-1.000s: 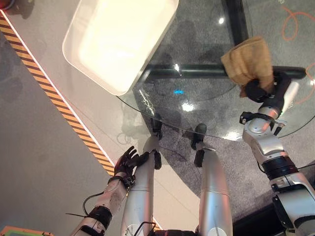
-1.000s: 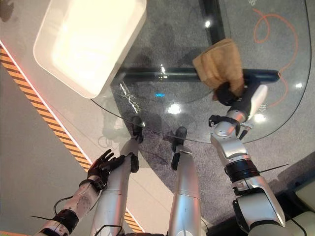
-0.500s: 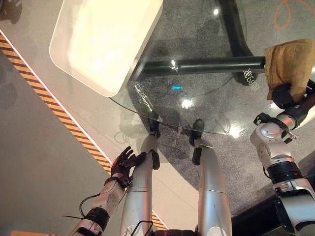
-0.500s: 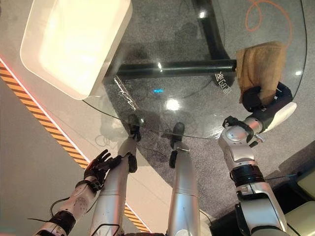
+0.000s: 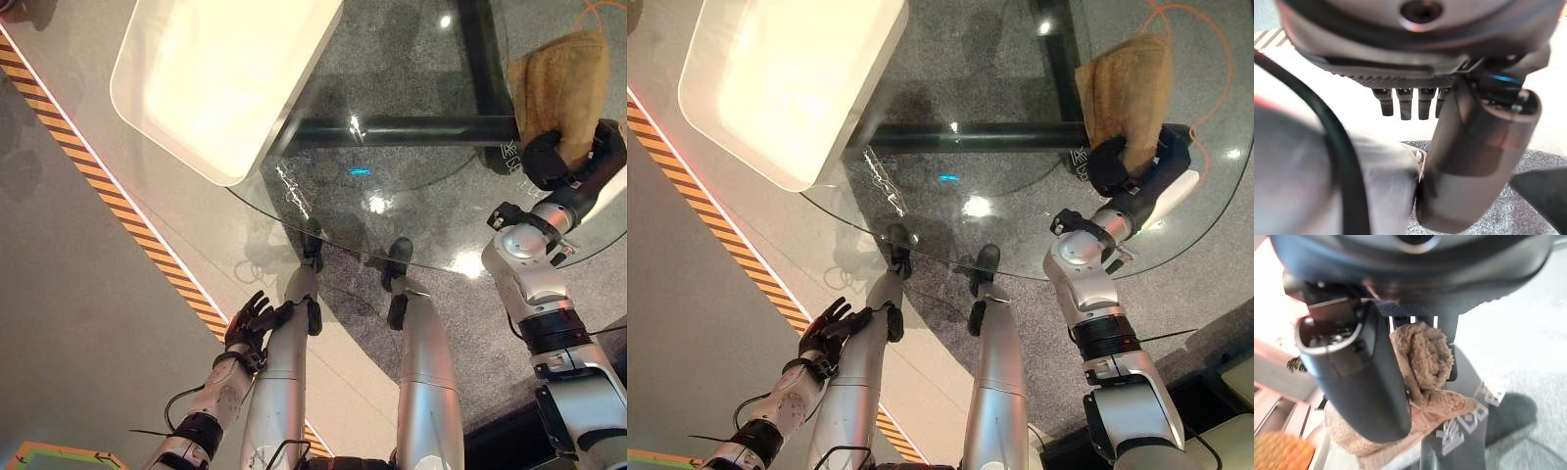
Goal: Wipe the table with a cloth and put it in the basket.
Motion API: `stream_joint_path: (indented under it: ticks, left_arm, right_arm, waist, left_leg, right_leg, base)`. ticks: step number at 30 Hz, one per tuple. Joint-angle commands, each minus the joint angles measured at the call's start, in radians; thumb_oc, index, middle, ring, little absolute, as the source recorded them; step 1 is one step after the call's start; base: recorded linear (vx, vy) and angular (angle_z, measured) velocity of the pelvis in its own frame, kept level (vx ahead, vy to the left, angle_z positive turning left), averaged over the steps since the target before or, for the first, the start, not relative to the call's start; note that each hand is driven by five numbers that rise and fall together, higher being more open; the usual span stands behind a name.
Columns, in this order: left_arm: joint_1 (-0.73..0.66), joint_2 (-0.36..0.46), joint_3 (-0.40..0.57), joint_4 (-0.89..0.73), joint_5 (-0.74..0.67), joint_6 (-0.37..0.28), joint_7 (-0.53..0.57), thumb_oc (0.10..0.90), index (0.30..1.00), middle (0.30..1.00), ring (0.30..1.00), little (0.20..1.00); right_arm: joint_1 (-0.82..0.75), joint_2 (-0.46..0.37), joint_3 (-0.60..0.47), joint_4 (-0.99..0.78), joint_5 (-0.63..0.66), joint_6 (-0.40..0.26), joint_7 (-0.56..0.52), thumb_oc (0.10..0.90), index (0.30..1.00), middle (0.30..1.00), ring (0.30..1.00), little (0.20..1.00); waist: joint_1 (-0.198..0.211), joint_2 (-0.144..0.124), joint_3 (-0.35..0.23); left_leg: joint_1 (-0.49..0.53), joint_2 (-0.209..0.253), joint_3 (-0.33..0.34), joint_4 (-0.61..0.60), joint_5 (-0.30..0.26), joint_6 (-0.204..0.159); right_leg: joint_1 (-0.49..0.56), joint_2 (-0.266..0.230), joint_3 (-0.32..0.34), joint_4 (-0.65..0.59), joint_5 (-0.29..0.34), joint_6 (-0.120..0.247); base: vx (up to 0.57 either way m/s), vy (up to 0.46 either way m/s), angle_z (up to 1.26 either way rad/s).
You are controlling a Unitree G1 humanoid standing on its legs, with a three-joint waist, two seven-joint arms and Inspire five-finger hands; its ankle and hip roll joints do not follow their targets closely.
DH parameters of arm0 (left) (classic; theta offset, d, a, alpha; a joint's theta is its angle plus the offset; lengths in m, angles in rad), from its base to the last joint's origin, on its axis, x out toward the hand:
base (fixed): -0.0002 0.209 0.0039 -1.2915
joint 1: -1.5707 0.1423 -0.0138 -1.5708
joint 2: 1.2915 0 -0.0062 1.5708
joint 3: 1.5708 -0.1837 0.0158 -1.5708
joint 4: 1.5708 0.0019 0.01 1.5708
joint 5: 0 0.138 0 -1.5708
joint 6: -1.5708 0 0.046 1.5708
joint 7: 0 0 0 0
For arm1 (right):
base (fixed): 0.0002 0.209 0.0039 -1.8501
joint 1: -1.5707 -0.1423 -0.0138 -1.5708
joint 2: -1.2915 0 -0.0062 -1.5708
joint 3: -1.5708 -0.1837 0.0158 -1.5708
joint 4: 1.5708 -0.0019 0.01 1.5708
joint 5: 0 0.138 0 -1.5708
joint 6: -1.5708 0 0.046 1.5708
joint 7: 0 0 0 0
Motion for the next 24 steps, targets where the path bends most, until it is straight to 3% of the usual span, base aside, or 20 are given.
stream_joint_path:
  ticks: [1,2,3,4,5,6,12,24]
  left_arm:
    - [0.086,-0.023,-0.015,0.02,-0.002,0.023,0.024,0.8,0.9,0.9,0.9,0.9]
    - [0.104,-0.024,-0.02,0.024,0.0,0.024,0.021,0.8,0.9,0.9,0.9,0.9]
    - [0.088,-0.026,-0.012,0.022,0.006,0.024,0.018,0.8,0.9,0.9,0.9,0.9]
    - [0.105,-0.027,-0.018,0.024,0.007,0.024,0.017,0.8,0.9,0.9,0.9,0.9]
    - [0.086,-0.028,-0.01,0.023,0.01,0.025,0.015,0.8,0.9,0.9,0.9,0.9]
    - [0.104,-0.029,-0.016,0.025,0.01,0.025,0.014,0.8,0.9,0.9,0.9,0.9]
    - [0.11,-0.04,-0.009,0.039,0.029,0.019,0.005,0.8,0.9,0.9,0.9,0.9]
    - [0.108,-0.037,-0.013,0.048,0.052,0.018,-0.017,0.8,0.9,0.9,0.9,0.9]
  right_arm:
    - [-0.002,-0.065,0.001,-0.15,-0.113,0.012,0.072,0.1,0.3,0.3,0.3,0.2]
    - [0.015,-0.057,0.016,-0.15,-0.117,0.025,0.097,0.1,0.3,0.3,0.3,0.2]
    - [0.003,-0.046,0.035,-0.157,-0.13,0.05,0.139,0.1,0.3,0.3,0.3,0.2]
    - [0.019,-0.041,0.043,-0.155,-0.133,0.049,0.142,0.1,0.3,0.3,0.3,0.2]
    - [0.007,-0.032,0.059,-0.16,-0.145,0.069,0.188,0.1,0.3,0.3,0.3,0.2]
    - [0.024,-0.027,0.066,-0.158,-0.147,0.074,0.201,0.1,0.3,0.3,0.3,0.2]
    - [0.039,0.016,0.171,-0.187,-0.234,0.14,0.377,0.1,0.3,0.3,0.3,0.2]
    - [-0.008,0.043,0.335,-0.277,-0.253,0.112,0.575,0.1,0.3,0.3,0.3,0.2]
  waist:
    - [-0.009,0.02,-0.019]
    - [-0.004,0.022,-0.019]
    - [-0.004,0.02,-0.019]
    - [-0.001,0.022,-0.019]
    - [-0.003,0.019,-0.019]
    - [0.001,0.022,-0.019]
    - [0.008,0.02,-0.019]
    - [0.027,0.023,-0.019]
  left_leg:
    - [0.003,-0.056,0.032,0.207,-0.247,0.0]
    - [0.036,-0.053,0.024,0.216,-0.28,-0.006]
    - [0.001,-0.056,0.032,0.208,-0.248,0.0]
    - [0.034,-0.053,0.025,0.216,-0.28,-0.006]
    - [-0.003,-0.056,0.033,0.211,-0.247,0.0]
    - [0.029,-0.053,0.026,0.219,-0.28,-0.006]
    - [0.025,-0.053,0.029,0.222,-0.281,-0.006]
    - [0.017,-0.052,0.029,0.227,-0.276,-0.009]
  right_leg:
    - [0.028,0.077,-0.023,-0.245,0.171,0.034]
    - [0.059,0.081,-0.019,-0.231,0.139,0.041]
    - [0.028,0.074,-0.026,-0.243,0.169,0.034]
    - [0.056,0.078,-0.022,-0.228,0.137,0.041]
    - [0.023,0.072,-0.028,-0.238,0.167,0.034]
    - [0.053,0.076,-0.023,-0.223,0.136,0.042]
    - [0.048,0.07,-0.031,-0.218,0.131,0.042]
    - [0.041,0.059,-0.044,-0.209,0.127,0.045]
  base:
    - [0.06,0.014,0.03]
    - [0.01,0.015,0.03]
    - [0.06,0.017,0.02]
    - [-0.04,0.012,0.04]
    - [0.06,0.016,0.04]
    - [0.01,0.012,0.05]
    - [0.01,0.002,0.0]
    - [0.0,-0.001,0.01]
